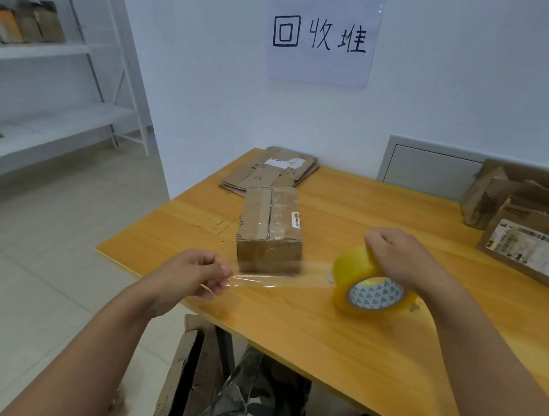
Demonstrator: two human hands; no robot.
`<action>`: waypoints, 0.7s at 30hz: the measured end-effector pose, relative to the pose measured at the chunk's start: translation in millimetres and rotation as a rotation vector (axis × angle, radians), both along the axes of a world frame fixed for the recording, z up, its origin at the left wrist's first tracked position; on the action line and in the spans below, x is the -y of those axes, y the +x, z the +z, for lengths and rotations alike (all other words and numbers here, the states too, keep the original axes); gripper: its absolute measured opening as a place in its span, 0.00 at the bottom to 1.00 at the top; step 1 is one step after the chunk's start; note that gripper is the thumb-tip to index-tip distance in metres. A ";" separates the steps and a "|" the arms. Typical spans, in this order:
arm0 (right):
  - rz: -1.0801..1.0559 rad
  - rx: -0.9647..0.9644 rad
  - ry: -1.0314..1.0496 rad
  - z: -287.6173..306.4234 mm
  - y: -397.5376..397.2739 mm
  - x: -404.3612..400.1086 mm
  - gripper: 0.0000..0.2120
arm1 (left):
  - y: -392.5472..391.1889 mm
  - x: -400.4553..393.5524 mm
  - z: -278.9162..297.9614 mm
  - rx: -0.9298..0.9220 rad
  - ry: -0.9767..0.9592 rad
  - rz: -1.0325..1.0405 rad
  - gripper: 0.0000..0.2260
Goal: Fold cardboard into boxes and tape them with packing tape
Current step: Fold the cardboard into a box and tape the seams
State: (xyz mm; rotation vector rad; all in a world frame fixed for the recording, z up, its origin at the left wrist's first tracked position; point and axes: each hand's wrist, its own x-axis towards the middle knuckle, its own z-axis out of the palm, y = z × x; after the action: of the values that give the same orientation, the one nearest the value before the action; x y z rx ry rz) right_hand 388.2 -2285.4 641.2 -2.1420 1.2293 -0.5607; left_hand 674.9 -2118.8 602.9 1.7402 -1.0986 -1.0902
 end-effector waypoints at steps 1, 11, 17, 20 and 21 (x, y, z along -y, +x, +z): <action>0.002 -0.007 0.001 -0.2 -0.4 1.1 0.14 | 0.0 -0.5 0.0 -0.027 -0.028 0.017 0.06; -0.006 -0.039 0.000 -6.1 3.1 4.2 0.16 | -4.2 -1.2 -3.1 -0.062 -0.168 0.193 0.06; 0.010 0.031 -0.002 10.8 7.5 5.4 0.20 | 0.2 0.7 0.3 0.029 -0.237 0.258 0.06; 0.039 0.019 0.000 21.7 8.7 5.8 0.24 | 0.2 3.7 1.9 0.094 -0.256 0.271 0.05; 0.050 0.012 0.005 24.1 8.8 5.7 0.23 | -0.3 4.8 2.2 0.117 -0.262 0.277 0.07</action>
State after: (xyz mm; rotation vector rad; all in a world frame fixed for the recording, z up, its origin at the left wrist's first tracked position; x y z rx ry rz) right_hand 397.0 -2291.1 665.2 -2.1560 1.1660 -0.5482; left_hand 674.7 -2123.5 605.1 1.6991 -0.9851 -0.6524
